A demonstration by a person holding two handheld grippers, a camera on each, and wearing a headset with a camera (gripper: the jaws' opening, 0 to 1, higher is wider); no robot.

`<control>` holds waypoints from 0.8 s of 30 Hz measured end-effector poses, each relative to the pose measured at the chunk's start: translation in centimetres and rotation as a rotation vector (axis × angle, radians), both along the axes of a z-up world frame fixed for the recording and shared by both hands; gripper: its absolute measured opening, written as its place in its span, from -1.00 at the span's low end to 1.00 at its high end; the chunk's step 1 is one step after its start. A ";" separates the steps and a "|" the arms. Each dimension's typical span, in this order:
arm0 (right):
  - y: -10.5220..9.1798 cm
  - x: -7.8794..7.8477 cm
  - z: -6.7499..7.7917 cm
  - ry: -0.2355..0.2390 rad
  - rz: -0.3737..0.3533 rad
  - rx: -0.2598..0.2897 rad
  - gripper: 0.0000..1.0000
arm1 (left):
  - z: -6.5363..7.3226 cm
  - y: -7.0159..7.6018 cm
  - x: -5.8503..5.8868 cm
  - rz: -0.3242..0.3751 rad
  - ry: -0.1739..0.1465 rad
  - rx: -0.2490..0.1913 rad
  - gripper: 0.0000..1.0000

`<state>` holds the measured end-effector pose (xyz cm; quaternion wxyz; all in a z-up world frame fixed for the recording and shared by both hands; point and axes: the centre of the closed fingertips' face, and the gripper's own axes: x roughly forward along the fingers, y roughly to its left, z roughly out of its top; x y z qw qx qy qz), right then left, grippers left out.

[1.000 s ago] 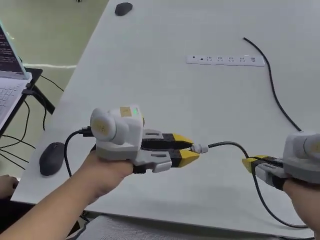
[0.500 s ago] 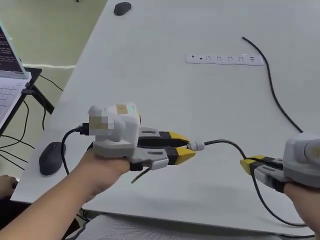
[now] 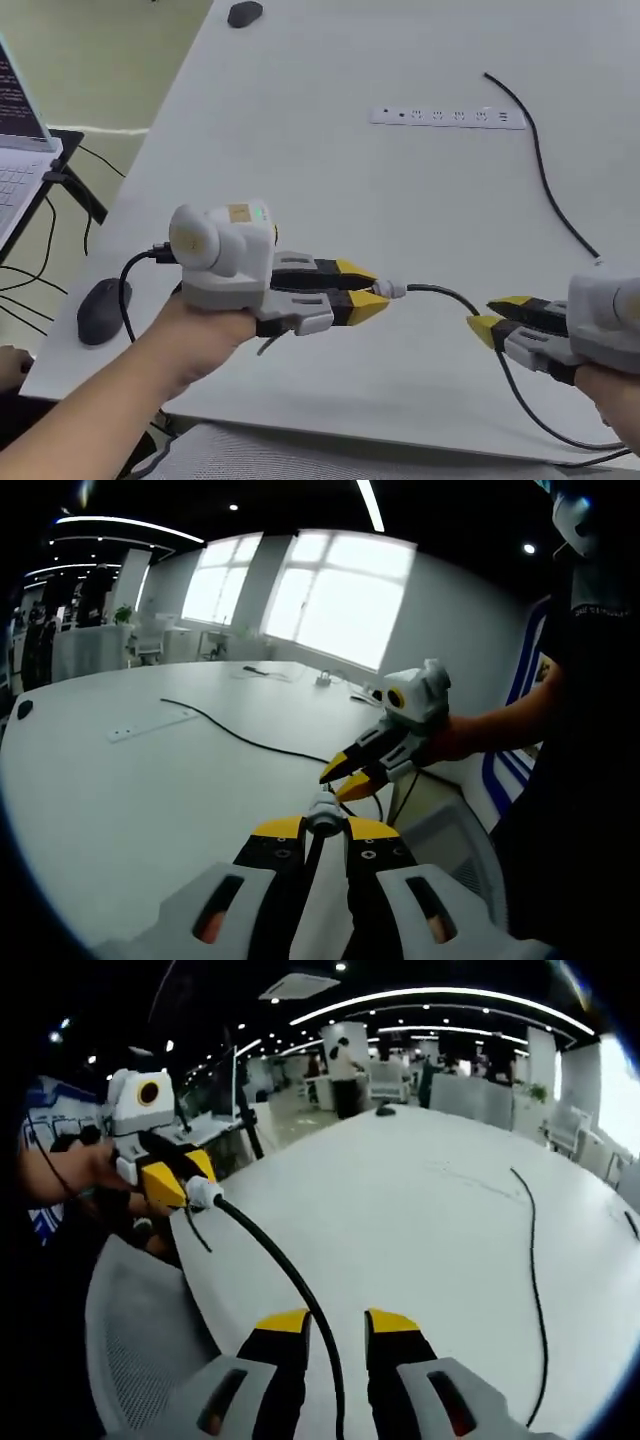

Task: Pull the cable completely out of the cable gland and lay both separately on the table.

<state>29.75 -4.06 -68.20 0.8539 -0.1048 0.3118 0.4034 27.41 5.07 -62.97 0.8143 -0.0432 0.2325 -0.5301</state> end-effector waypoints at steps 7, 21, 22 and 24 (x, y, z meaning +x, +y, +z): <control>4.1 -0.8 3.2 -0.158 0.199 -0.051 -0.63 | -0.4 0.1 -0.4 -0.008 0.009 -0.001 -0.70; 7.6 -2.9 2.4 -0.248 0.393 -0.209 -0.81 | -0.6 -0.3 -1.1 -0.043 0.019 0.006 -0.70; 7.6 -3.0 2.3 -0.247 0.396 -0.211 -0.83 | -0.7 -0.3 -1.1 -0.044 0.019 0.008 -0.70; 7.6 -3.0 2.1 -0.250 0.403 -0.223 -0.88 | -0.7 -0.4 -1.2 -0.046 0.019 0.010 -0.70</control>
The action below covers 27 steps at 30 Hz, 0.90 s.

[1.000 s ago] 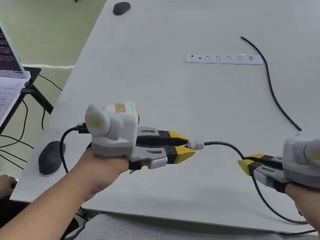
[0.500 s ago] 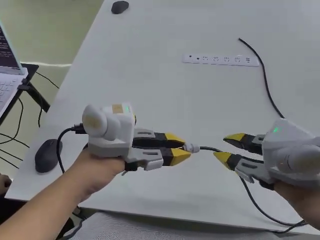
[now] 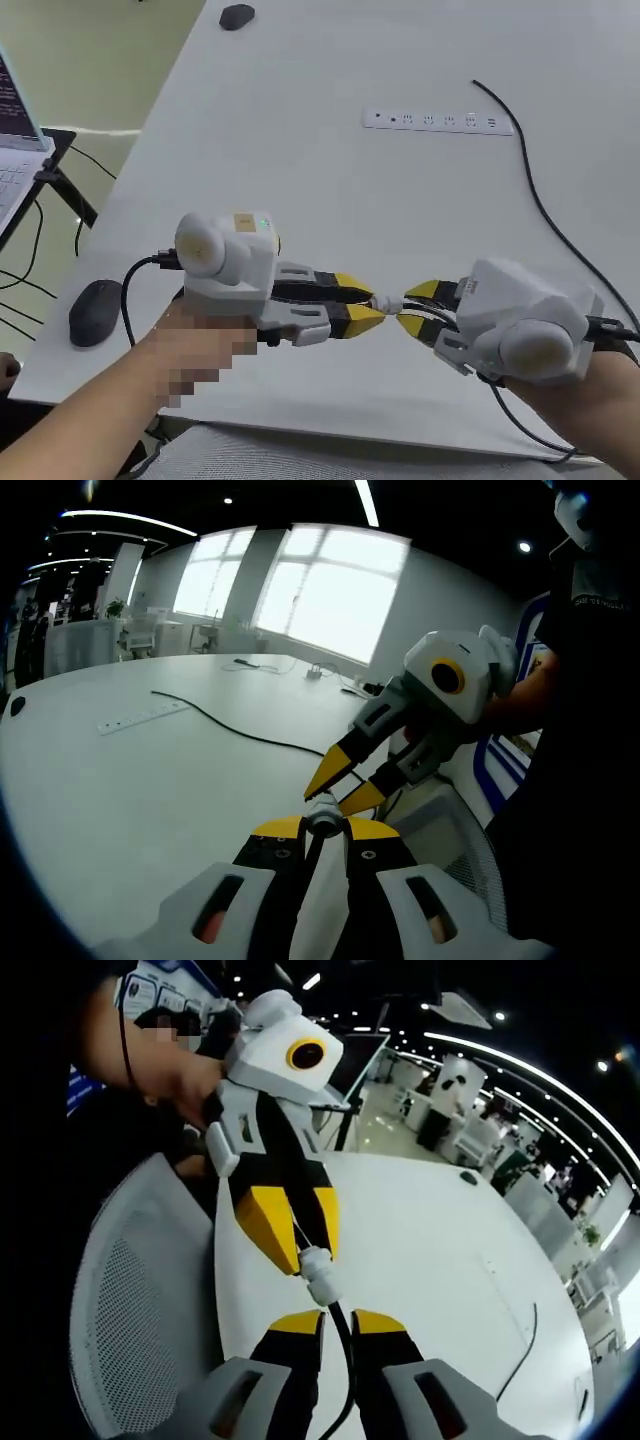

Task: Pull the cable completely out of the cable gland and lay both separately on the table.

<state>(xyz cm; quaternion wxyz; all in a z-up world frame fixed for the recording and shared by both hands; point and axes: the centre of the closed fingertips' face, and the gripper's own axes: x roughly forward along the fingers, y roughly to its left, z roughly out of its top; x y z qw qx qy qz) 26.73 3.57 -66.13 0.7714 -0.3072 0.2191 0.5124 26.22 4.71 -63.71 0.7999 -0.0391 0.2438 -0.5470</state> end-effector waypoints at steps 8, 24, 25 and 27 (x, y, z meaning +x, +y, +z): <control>-0.3 -0.1 -1.0 0.029 -0.001 -0.015 -0.98 | -0.9 0.0 -0.3 0.002 0.014 0.021 -0.70; -1.9 1.4 -1.8 0.191 -0.180 0.127 -0.98 | -0.8 -0.4 0.5 0.028 -0.008 0.030 -0.70; -2.0 1.4 -2.0 0.220 -0.203 0.141 -0.98 | -0.8 -0.4 0.7 0.032 -0.009 0.029 -0.70; -2.8 2.0 -2.2 0.255 -0.255 0.170 -0.98 | -0.6 -0.4 0.9 0.039 -0.020 0.027 -0.70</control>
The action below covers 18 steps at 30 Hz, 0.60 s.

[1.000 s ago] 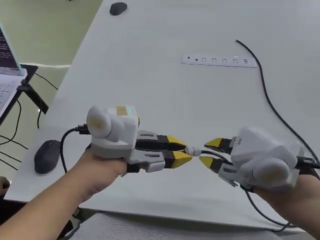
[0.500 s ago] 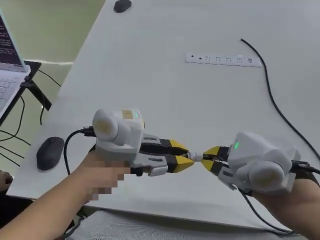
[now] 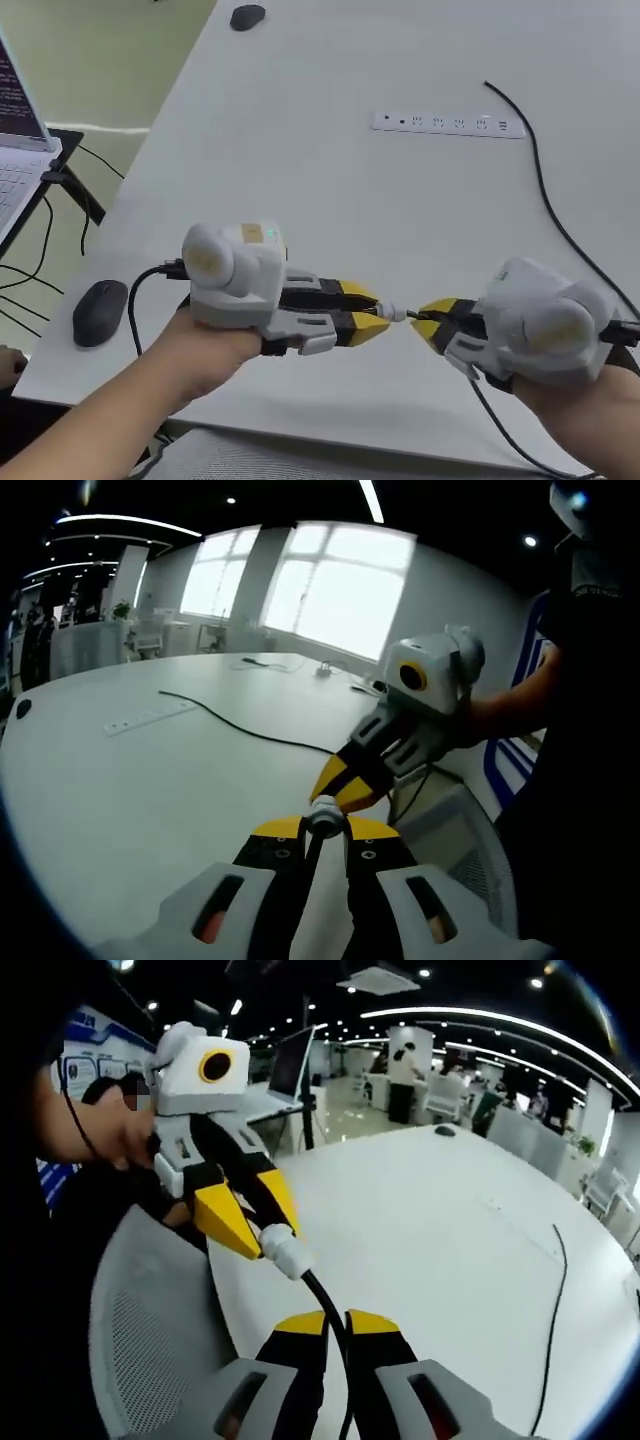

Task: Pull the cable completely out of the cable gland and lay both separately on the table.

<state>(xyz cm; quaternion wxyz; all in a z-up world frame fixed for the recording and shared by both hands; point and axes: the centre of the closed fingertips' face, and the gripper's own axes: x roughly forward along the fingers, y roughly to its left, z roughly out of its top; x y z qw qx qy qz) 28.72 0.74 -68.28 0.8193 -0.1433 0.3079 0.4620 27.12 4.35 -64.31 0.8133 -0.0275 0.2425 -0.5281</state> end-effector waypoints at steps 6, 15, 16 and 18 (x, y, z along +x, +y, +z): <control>-1.9 1.0 -0.4 0.057 -0.091 0.046 -0.98 | 1.1 0.4 0.6 0.021 -0.017 -0.019 -0.70; -3.9 1.9 -2.4 0.190 -0.263 0.132 -0.98 | 1.4 0.8 0.9 0.023 -0.024 -0.018 -0.70; -4.3 2.0 -2.7 0.209 -0.292 0.144 -0.98 | 1.4 0.8 0.9 0.025 -0.024 -0.020 -0.70; -4.7 2.1 -3.3 0.246 -0.331 0.166 -0.99 | 1.4 0.7 0.9 0.024 -0.024 -0.022 -0.70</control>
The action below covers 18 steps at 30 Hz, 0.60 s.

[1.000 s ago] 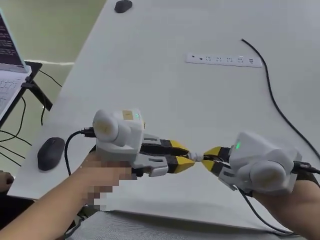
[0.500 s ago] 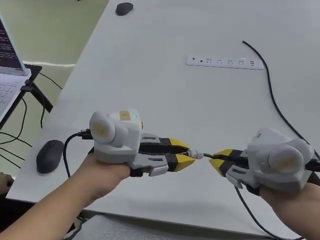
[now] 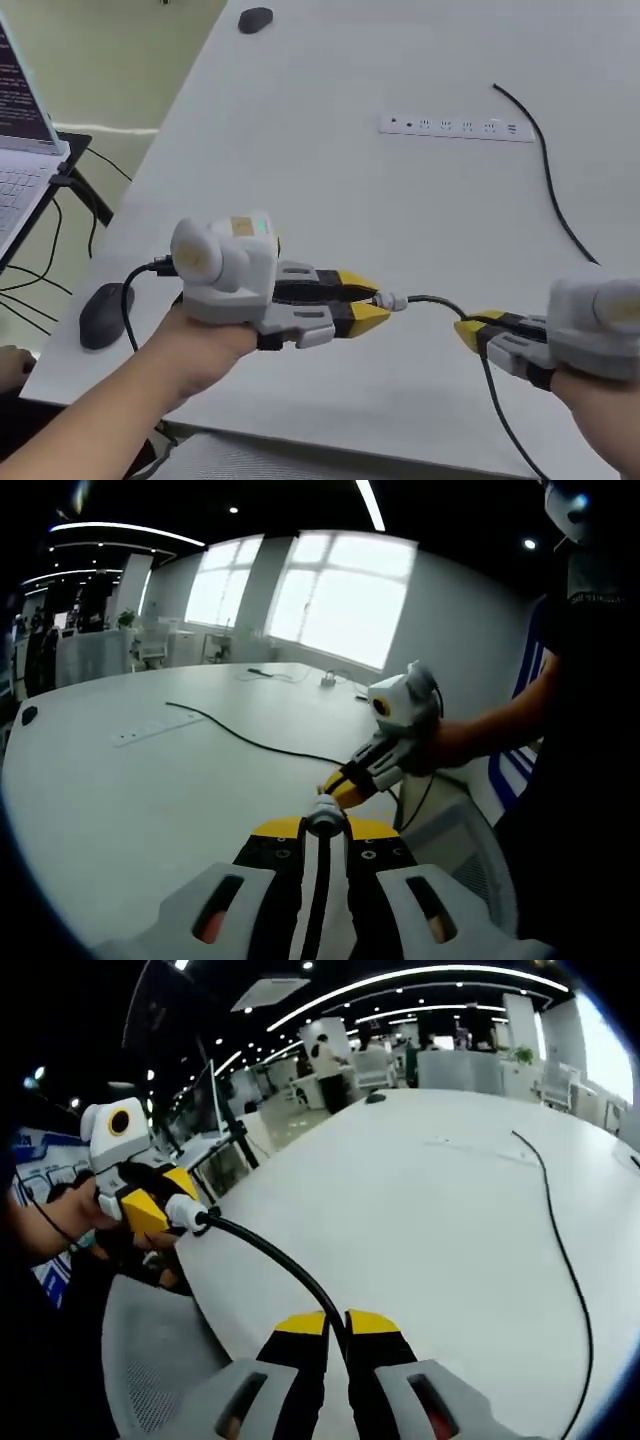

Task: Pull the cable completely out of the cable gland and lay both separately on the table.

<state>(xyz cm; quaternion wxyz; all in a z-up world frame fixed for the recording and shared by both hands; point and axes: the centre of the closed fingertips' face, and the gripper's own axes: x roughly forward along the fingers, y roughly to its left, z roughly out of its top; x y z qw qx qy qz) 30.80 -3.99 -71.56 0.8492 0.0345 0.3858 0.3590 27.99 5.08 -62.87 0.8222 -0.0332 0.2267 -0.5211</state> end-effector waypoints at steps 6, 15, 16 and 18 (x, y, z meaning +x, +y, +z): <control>-1.1 -0.1 -1.4 0.105 -0.123 0.072 -0.99 | -0.1 -0.1 -0.2 -0.006 0.006 -0.006 -0.70; -1.0 -1.7 -3.0 0.255 -0.258 0.164 -0.99 | 0.1 -0.3 -0.5 -0.017 0.002 -0.020 -0.70; -1.2 -1.7 -3.2 0.258 -0.267 0.156 -0.99 | 0.2 -0.2 -0.5 -0.014 0.004 -0.026 -0.70; -1.2 -1.8 -3.1 0.259 -0.275 0.162 -1.00 | 0.3 0.0 -0.5 -0.010 0.004 -0.028 -0.70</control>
